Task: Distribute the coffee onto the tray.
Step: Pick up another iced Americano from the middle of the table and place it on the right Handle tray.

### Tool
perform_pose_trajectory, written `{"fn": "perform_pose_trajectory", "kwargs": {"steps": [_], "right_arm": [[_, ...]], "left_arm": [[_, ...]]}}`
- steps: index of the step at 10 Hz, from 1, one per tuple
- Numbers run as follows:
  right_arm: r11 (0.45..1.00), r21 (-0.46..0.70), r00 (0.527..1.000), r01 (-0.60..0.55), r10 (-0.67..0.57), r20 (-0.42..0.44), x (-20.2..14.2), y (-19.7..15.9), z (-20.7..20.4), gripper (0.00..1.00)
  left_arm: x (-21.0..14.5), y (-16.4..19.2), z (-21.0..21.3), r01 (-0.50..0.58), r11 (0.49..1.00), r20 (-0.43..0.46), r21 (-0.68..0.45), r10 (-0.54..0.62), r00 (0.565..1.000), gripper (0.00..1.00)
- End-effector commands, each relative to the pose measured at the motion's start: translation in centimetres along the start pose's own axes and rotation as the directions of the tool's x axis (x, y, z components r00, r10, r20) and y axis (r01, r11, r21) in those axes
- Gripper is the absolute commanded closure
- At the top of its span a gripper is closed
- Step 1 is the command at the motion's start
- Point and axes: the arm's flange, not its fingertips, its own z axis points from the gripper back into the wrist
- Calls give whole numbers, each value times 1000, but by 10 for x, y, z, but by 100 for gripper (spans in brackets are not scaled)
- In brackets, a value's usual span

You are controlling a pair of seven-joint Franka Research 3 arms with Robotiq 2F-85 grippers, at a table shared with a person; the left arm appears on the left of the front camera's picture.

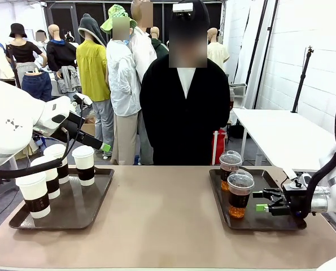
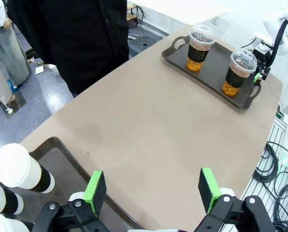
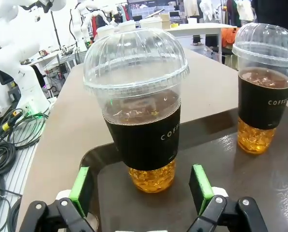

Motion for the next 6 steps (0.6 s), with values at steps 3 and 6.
{"fn": "perform_pose_trajectory", "kwargs": {"steps": [3,6], "right_arm": [[1000,8,1000,1,-1,-2,0,-2,-3,0],[1000,8,1000,1,-1,-2,0,-2,-3,0]], "left_arm": [[-1,1,0,-4,1000,-2,-6,4,1000,0],[-1,1,0,-4,1000,-2,-6,4,1000,0]]}}
